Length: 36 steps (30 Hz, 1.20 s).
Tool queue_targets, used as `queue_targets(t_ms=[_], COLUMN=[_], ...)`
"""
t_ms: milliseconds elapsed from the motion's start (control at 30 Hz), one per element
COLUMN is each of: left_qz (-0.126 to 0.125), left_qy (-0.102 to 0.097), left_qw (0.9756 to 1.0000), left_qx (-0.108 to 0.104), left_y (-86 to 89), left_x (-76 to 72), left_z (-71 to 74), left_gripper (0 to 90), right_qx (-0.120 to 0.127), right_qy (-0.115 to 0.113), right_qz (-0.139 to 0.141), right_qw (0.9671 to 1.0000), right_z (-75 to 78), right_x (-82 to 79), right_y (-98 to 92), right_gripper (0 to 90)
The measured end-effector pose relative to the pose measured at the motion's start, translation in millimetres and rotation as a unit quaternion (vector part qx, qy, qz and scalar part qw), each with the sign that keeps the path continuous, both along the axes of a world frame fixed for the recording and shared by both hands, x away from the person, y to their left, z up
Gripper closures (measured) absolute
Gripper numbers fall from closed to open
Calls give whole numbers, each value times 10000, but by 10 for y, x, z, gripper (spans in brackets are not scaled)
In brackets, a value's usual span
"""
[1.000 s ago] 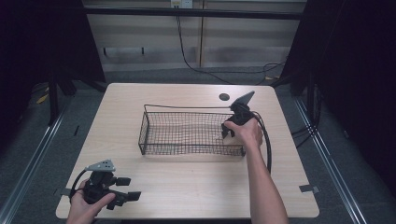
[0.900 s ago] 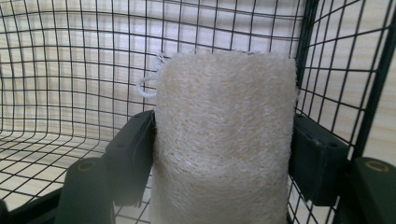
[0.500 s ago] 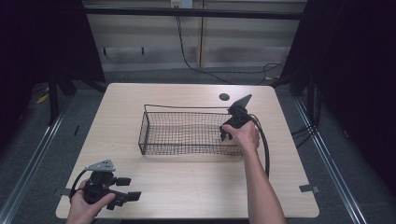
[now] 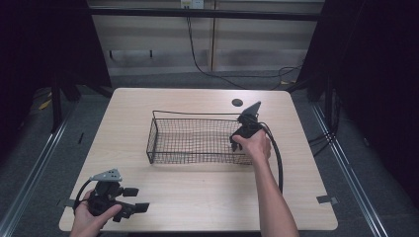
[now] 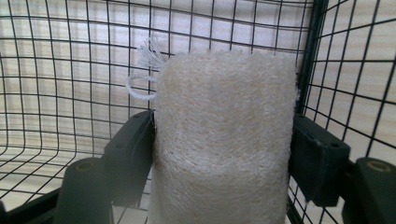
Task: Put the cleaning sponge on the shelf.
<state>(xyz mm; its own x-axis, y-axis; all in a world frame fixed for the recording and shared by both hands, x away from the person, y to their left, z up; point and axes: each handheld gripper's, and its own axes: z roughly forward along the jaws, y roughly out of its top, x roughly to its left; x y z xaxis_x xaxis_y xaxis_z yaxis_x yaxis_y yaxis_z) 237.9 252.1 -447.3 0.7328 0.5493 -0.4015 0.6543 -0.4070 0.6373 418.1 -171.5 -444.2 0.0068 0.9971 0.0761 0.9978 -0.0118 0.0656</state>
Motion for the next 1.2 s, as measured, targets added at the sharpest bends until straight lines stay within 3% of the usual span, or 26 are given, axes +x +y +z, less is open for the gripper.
queue_targets(t_ms=[400,800,1200], left_qz=[24,10,18], left_qy=[-4,5,5], left_qw=[10000,10000,10000], left_qx=[-11,-4,-16], left_y=[2,0,-2], left_x=[-2,-1,-1], left_z=[1,-1,-6], left_gripper=[225,225,225], right_qx=[58,-50,58], right_qy=[-44,-10,-99], right_qz=[-57,20,0], right_qw=[10000,10000,9999], right_z=[-5,-9,37], right_x=[2,9,1], right_y=[6,24,-8], right_gripper=[283,279,246])
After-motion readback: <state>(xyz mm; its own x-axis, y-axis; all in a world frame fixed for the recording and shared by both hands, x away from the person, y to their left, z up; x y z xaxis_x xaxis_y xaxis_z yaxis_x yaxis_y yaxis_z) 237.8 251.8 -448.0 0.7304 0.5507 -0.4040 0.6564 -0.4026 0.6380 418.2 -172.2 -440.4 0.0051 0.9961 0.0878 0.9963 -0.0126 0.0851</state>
